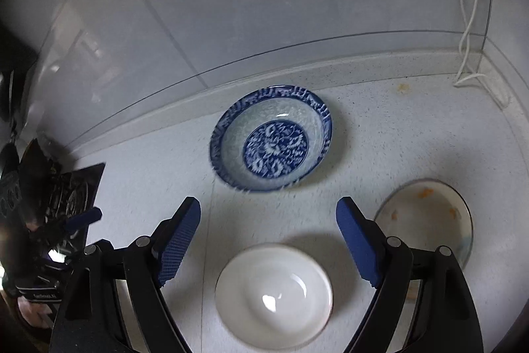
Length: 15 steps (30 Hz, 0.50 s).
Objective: Organize plates and bowls
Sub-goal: 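Move both grippers to the blue-and-white floral bowl, then close both grippers on the rim of the blue floral bowl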
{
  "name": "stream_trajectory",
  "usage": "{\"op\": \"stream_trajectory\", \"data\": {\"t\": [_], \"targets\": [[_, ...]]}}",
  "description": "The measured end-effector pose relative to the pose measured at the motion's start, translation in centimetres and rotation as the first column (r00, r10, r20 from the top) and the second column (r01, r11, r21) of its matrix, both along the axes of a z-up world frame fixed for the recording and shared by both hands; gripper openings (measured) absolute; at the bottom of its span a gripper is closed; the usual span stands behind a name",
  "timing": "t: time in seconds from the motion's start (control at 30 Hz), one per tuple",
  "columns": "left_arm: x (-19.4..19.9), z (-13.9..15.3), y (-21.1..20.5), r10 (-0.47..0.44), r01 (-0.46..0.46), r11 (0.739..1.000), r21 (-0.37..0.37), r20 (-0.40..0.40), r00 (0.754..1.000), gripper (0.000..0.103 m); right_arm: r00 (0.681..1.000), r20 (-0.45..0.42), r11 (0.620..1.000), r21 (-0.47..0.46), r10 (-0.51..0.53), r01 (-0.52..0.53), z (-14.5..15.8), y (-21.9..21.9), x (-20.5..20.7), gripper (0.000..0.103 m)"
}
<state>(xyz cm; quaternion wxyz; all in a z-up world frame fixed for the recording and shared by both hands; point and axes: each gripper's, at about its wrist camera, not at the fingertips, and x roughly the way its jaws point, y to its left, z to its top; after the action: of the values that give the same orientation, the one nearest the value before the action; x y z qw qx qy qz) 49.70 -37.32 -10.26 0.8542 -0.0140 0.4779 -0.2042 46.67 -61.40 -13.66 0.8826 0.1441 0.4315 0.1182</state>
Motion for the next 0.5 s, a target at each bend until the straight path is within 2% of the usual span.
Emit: {"op": "stream_trajectory", "data": {"t": [0.13,0.27,0.43,0.5], "targets": [[5.8,-2.6,-1.1,0.061,-0.062,0.998,-0.020,-0.053,0.997,0.086,0.997,-0.068,0.999,-0.021,-0.025,0.024,-1.9,-0.5,4.3,0.081],[10.6,-5.4,-2.5,0.113,-0.113,0.994,0.001,-0.086,0.990,0.086,0.991,-0.130,0.999,-0.040,-0.041,0.037,-4.0,-0.7,7.7,0.081],[14.3,-8.4,-4.1,0.150,-0.150,0.989,0.012,-0.149,0.977,0.085,0.982,-0.184,0.998,-0.060,-0.046,0.036,-6.1,-0.9,10.7,0.081],[15.3,-9.2,-4.7,0.148,-0.148,0.989,0.017,-0.165,0.975,0.079,0.980,-0.197,0.998,-0.057,-0.040,0.029,-6.6,-0.9,11.3,0.081]]}}
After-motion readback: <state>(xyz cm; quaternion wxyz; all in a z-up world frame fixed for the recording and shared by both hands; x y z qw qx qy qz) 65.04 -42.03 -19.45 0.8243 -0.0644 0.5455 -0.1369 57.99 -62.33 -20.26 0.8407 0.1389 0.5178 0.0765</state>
